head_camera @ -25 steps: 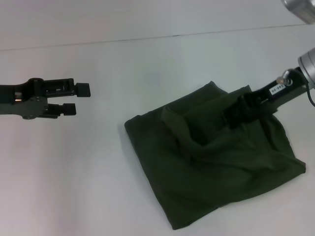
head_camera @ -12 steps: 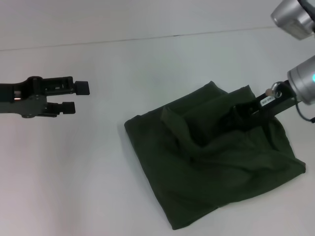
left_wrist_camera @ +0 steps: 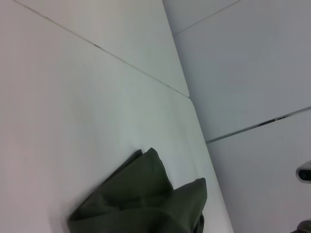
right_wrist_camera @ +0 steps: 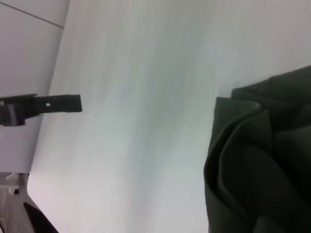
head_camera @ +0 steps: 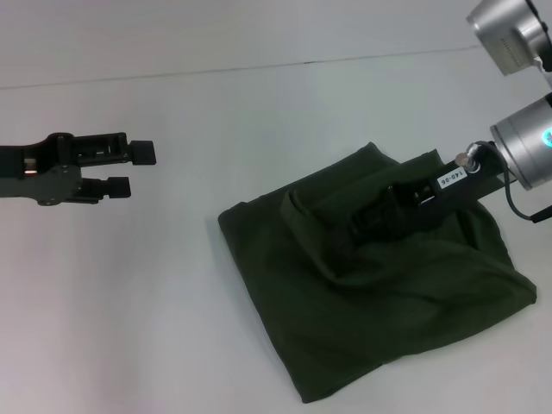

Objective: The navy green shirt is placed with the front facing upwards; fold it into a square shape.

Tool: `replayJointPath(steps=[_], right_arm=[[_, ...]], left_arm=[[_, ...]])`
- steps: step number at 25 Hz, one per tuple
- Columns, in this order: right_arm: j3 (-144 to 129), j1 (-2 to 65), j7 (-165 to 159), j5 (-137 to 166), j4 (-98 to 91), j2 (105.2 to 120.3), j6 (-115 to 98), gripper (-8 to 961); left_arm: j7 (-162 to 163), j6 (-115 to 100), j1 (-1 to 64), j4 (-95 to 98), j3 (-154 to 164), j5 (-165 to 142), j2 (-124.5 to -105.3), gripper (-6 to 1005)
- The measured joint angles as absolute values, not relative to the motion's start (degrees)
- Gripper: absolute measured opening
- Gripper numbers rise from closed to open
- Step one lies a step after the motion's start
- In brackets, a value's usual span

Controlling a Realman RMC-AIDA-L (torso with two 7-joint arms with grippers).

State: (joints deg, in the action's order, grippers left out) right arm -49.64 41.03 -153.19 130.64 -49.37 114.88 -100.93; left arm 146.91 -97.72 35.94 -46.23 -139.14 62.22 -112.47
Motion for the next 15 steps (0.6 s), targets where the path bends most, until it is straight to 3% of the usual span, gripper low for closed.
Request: replayJointPath(steps=[15], right_arm=[[-49.56,41.14,-153.1,136.4,-48.5,114.52,-99.97,524]], left_arm=[[146.86,-97.82,35.68,-46.23,-139.13,62.64,-112.58,963]])
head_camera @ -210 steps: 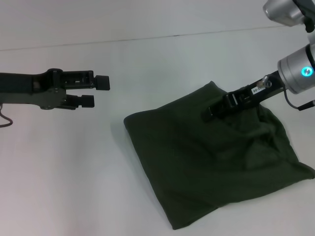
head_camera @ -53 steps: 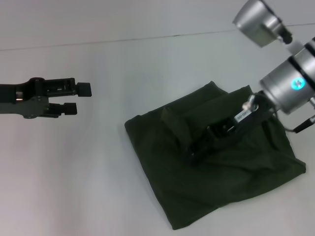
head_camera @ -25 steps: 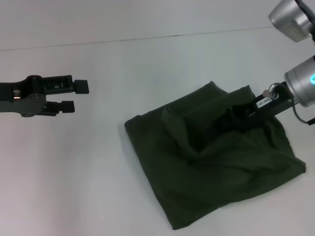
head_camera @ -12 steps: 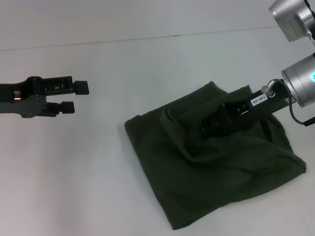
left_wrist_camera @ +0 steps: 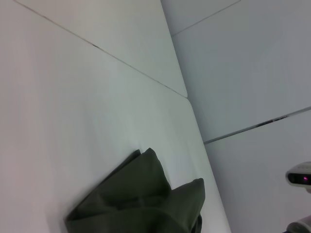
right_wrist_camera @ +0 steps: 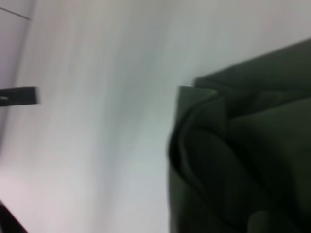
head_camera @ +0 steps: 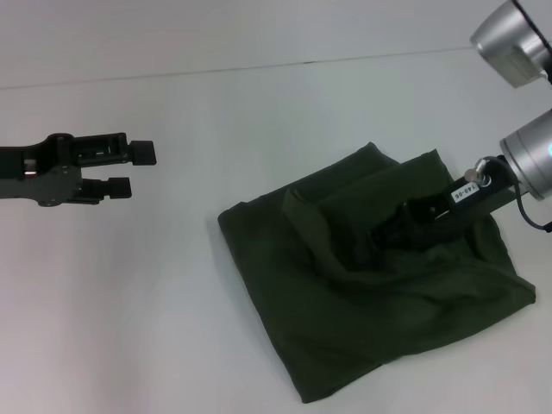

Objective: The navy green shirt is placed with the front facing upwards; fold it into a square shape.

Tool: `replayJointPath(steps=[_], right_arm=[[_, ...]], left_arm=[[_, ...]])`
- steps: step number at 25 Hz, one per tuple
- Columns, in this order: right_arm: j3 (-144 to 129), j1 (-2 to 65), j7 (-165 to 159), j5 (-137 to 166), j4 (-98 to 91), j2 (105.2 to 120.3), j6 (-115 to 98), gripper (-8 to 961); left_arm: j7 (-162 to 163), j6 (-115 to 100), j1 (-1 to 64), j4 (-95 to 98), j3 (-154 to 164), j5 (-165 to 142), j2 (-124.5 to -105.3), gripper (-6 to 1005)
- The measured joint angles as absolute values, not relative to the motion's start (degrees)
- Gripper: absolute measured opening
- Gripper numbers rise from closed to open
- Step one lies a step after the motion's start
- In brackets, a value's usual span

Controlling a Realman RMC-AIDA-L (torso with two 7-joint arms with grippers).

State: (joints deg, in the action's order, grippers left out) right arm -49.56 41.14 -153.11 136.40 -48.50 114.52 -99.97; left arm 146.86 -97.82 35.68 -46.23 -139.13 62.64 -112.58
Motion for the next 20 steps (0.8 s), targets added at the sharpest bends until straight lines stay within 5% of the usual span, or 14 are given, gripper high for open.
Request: replayJointPath(steps=[13,18,20], right_arm=[[-49.84,41.75,-152.88,138.68,-48.43,114.95,-99.2,517],[-50.27,41.65,-152.53,138.7,-48.92,115.04,-99.58,387],[-50.61,41.67,-152.5,138.7,-49.04,115.12,-99.66,188]], left_arm=[[146.86,-97.92,36.0,-46.23,-139.13,62.67,-112.76,963],[146.86,-97.91,36.02,-46.23,-139.13,62.67,-112.76,963],[146.86,-97.87,36.0,-46.23,-139.13,62.67,-112.76,963]])
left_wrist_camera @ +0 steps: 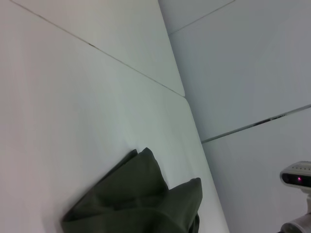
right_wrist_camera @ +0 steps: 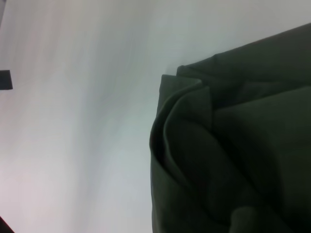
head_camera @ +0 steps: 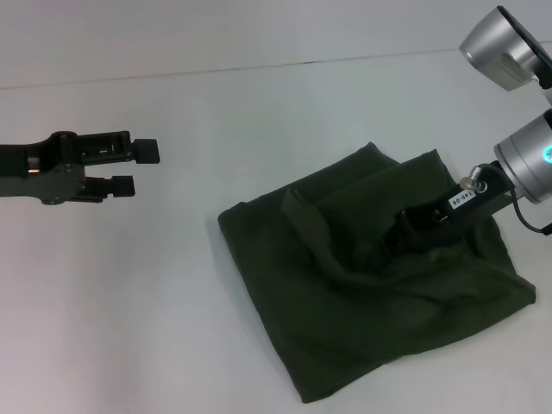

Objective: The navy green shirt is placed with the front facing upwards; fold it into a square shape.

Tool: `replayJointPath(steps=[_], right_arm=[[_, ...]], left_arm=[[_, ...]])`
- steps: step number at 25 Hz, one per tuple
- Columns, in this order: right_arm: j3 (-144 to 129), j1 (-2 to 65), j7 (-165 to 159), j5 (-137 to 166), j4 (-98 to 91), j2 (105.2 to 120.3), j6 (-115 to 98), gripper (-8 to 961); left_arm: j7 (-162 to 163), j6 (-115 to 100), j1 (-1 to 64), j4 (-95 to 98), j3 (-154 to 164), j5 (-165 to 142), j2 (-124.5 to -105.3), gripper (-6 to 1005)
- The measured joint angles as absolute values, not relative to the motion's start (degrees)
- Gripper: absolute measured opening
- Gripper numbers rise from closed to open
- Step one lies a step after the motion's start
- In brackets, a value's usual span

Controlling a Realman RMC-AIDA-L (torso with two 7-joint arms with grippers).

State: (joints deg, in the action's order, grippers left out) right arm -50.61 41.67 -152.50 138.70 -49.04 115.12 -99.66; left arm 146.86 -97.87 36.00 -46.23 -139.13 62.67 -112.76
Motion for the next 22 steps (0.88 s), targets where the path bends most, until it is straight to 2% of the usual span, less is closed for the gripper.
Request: replayJointPath(steps=[6,22], right_arm=[[-51.39,41.65,-152.49,138.88,-49.78,115.15,-99.56,34],[-48.37,40.1,-155.26,140.7,-64.3,114.47,-103.9,35]], left_arm=[[146.86,-97.84,35.78,-46.23,-139.13,62.67,-112.76,964],[146.87,-98.21,35.94,-46.23,-139.13,62.66,-112.74,964]])
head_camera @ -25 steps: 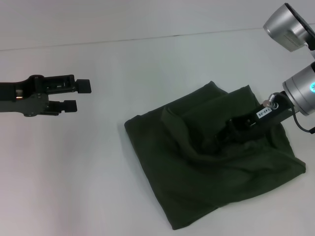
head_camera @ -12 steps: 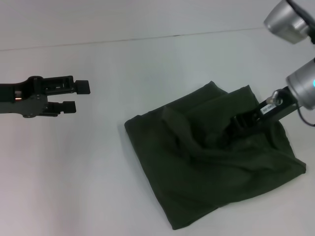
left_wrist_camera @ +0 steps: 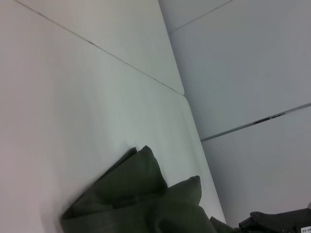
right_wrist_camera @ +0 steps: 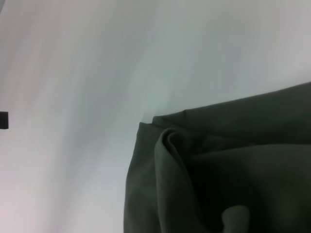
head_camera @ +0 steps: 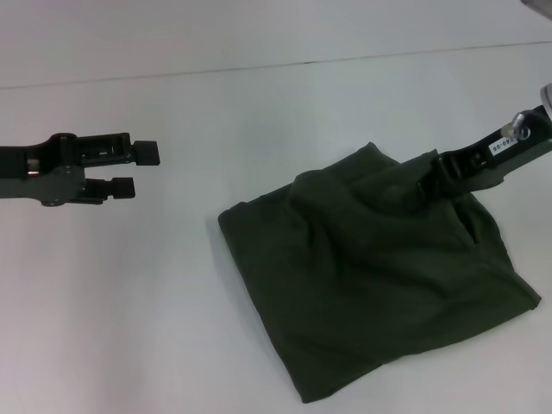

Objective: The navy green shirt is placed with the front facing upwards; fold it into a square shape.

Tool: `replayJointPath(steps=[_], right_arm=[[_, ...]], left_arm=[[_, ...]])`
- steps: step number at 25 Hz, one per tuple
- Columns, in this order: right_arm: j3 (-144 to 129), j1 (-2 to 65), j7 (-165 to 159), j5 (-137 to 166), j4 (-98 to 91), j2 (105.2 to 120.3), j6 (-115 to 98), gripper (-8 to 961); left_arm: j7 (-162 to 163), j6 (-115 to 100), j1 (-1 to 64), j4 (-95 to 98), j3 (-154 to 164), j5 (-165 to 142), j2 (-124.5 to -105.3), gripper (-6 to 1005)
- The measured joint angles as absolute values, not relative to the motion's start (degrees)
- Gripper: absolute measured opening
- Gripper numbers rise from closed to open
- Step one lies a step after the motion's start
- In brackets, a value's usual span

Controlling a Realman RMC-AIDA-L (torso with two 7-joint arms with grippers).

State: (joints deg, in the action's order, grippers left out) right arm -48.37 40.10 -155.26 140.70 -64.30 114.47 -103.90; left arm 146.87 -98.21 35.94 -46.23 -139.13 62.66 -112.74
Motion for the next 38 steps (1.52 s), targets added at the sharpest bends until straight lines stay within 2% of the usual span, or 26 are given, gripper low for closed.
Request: replayJointPath(steps=[24,38], right_arm=[[-48.3,39.56,-154.16,148.2,-70.3,114.34,-98.38,33],[-49.12,39.12,-152.41,148.94,-73.14,114.77,-96.9,35]], left_arm=[[147.37,-98.36,35.92,-46.23,-139.31,62.66,-112.4,964],[147.38,-98.43,35.81,-46.16,-139.66,62.66,-112.48,964]])
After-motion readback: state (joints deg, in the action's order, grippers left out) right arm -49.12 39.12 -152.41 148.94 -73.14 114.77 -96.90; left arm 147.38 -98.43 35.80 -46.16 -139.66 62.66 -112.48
